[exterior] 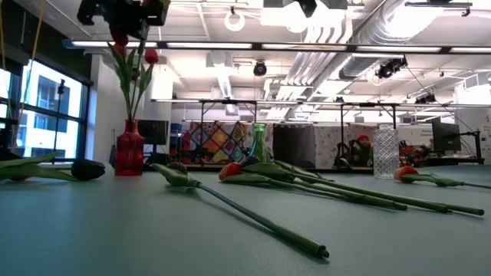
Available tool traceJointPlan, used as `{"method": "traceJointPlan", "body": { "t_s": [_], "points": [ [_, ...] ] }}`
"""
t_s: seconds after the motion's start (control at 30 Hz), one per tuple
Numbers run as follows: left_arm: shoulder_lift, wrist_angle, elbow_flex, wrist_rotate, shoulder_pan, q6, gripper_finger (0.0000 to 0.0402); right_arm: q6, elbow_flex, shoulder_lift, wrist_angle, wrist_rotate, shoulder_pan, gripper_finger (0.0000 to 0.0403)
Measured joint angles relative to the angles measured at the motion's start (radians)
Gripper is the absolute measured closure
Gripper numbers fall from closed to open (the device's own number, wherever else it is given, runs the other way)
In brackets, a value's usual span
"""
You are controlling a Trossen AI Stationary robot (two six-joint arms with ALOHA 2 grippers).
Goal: Sort flowers into vase by color
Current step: Put the red tulip into the red vase
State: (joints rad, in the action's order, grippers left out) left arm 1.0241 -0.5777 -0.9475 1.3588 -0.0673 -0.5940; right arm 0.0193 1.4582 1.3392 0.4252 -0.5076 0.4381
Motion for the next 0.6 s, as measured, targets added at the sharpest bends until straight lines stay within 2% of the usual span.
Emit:
{"method": "traceJointPlan", "body": {
  "t_s": [0.4,0.6],
  "points": [
    [0.0,0.0,0.033,-0.005,-0.015,-0.082,0.0391,-0.003,0.0,0.0,0.002,0.0,0.0,0.0265],
    [0.0,0.0,0.033,-0.051,-0.037,-0.137,0.0354,-0.003,0.0,0.0,0.009,0.0,0.0,0.0265]
  ]
}}
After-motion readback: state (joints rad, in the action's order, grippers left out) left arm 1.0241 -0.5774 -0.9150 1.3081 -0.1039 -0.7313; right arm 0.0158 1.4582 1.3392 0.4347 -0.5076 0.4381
